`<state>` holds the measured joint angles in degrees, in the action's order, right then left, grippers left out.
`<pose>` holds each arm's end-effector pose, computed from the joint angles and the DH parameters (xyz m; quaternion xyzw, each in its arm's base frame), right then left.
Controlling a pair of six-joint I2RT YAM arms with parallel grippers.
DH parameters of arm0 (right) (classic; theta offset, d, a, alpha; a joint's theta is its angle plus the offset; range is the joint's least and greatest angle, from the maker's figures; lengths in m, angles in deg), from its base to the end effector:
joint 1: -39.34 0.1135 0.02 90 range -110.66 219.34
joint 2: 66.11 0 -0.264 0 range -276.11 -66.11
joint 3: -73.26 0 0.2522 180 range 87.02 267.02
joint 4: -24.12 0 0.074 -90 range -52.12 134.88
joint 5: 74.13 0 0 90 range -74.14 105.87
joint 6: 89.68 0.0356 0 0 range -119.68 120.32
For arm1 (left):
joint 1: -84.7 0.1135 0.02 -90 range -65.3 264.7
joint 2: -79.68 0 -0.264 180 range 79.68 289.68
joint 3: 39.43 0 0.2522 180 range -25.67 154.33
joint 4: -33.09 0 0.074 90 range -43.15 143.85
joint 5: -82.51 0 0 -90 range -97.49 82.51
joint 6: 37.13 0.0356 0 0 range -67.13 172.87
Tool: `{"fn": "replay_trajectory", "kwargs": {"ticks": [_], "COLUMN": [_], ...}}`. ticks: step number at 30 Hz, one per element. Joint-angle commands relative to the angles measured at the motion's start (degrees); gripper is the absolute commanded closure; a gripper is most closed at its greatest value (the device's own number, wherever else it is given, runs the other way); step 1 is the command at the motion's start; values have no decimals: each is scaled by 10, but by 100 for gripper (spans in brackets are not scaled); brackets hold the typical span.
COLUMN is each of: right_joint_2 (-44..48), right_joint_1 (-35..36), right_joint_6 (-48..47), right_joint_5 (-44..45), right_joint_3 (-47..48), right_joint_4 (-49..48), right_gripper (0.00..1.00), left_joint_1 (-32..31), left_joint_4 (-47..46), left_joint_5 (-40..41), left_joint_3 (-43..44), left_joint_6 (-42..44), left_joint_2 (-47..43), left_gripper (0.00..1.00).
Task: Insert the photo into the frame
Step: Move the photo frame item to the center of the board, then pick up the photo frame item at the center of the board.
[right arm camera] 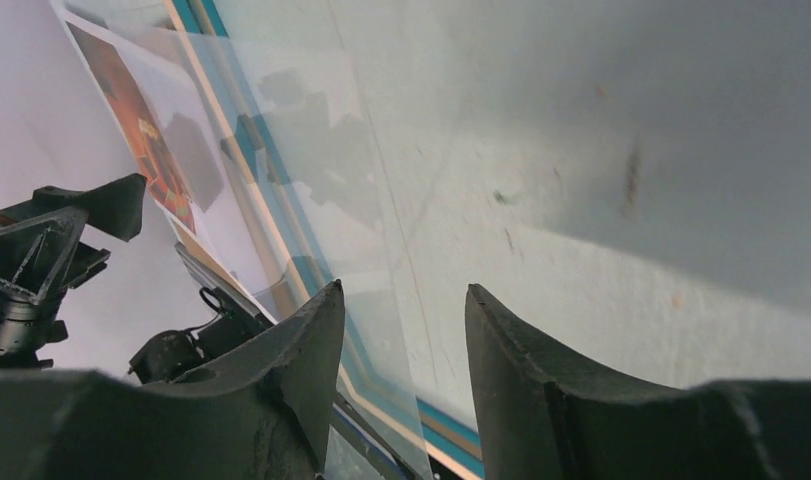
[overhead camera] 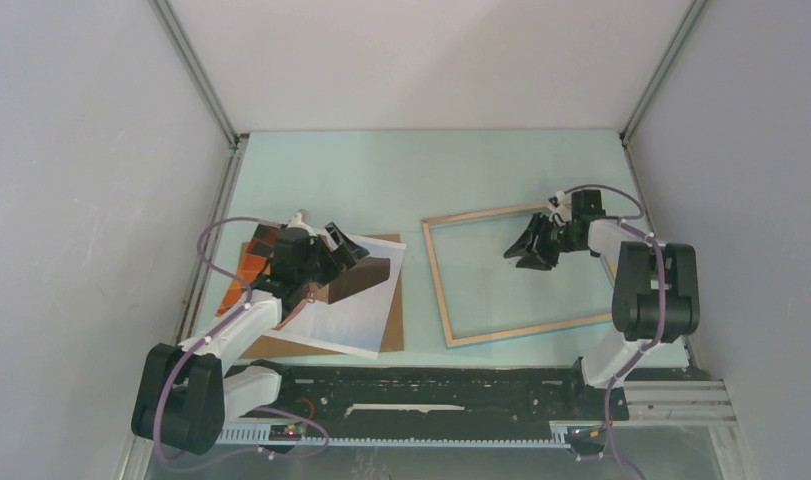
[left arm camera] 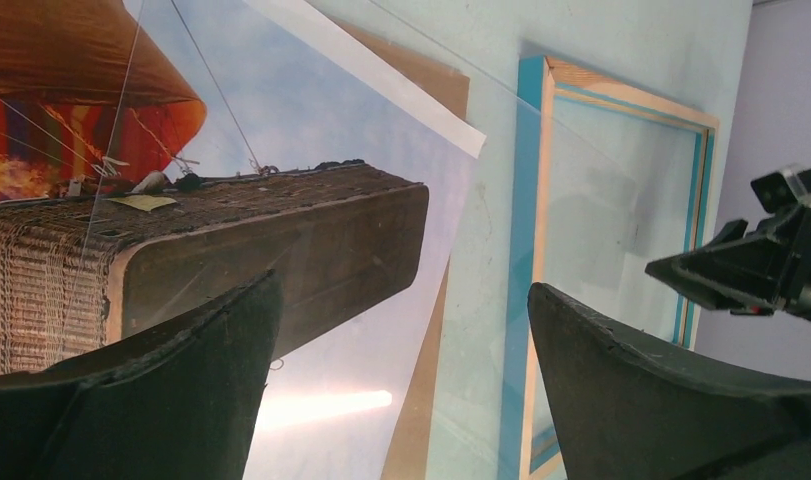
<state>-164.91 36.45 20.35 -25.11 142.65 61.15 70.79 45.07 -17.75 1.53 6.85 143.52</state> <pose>0.3212 0.0072 0.1581 0.1122 0.9129 0.3673 0.1380 0.2173 -0.0603 0.1901 -0.2044 0.8599 -0.2989 0.3598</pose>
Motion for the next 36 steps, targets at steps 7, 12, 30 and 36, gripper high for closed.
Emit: {"fn": "replay_trajectory", "kwargs": {"ticks": [7, 12, 30, 36], "right_joint_2": [57, 37, -57, -97], "right_joint_1": [24, 21, -24, -35], "right_joint_6": [79, 62, 115, 32], "right_joint_5": [-89, -100, -154, -126], "right_joint_3": [-137, -156, -103, -19], "right_joint_4": [-148, -175, -253, -131], "right_gripper": [48, 50, 100, 100], "left_joint_1": [6, 6, 54, 70], "left_joint_4": [-5, 28, 114, 89], "left_joint_5": [-26, -19, 115, 78], "left_joint_3": [-5, 0, 67, 116], "left_joint_6": [14, 33, 19, 23], "left_joint_2": [-9, -46, -22, 76], "left_gripper": [0, 0, 0, 0]}}
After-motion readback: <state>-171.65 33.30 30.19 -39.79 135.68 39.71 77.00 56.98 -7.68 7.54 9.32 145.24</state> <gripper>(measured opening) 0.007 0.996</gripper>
